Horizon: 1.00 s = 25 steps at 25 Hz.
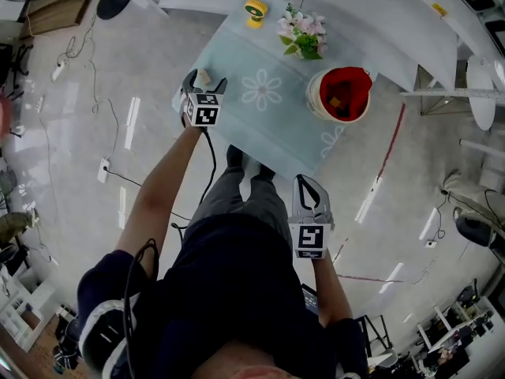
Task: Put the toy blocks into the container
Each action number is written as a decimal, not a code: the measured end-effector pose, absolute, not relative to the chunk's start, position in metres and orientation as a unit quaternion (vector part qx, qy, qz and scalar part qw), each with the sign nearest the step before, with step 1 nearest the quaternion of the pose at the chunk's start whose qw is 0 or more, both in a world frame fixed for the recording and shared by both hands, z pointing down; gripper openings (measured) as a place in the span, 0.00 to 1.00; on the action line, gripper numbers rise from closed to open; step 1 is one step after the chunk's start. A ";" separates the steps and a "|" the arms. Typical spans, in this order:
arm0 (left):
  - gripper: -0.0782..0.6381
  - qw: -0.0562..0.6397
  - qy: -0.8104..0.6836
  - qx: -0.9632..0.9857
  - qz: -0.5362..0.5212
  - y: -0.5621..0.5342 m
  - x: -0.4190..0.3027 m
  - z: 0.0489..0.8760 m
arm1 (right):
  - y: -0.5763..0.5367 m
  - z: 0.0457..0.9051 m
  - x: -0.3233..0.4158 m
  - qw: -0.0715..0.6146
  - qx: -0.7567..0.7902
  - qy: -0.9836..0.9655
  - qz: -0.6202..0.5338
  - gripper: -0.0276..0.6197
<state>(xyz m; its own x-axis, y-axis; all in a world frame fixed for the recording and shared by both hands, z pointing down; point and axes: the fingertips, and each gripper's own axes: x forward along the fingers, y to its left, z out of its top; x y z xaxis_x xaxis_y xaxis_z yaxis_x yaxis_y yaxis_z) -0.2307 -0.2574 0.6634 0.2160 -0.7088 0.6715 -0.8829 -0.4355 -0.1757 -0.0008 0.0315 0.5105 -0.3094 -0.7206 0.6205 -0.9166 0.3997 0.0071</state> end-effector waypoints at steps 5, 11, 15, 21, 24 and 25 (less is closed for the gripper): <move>0.66 0.144 -0.530 0.751 0.367 -0.261 -0.249 0.693 | 0.031 0.515 -0.002 0.285 0.515 -0.787 0.185 0.04; 0.64 0.170 -0.539 0.731 0.382 -0.265 -0.261 0.729 | 0.031 0.522 -0.006 0.295 0.511 -0.783 0.194 0.04; 0.64 0.193 -0.547 0.719 0.382 -0.266 -0.267 0.747 | 0.030 0.526 -0.006 0.299 0.511 -0.781 0.199 0.04; 0.60 0.225 -0.548 0.709 0.382 -0.266 -0.271 0.768 | 0.027 0.527 -0.006 0.305 0.511 -0.778 0.201 0.04; 0.57 0.238 -0.549 0.704 0.383 -0.266 -0.274 0.776 | 0.028 0.531 -0.008 0.305 0.510 -0.777 0.209 0.04; 0.56 0.242 -0.549 0.703 0.382 -0.266 -0.274 0.779 | 0.027 0.533 -0.008 0.306 0.509 -0.776 0.210 0.04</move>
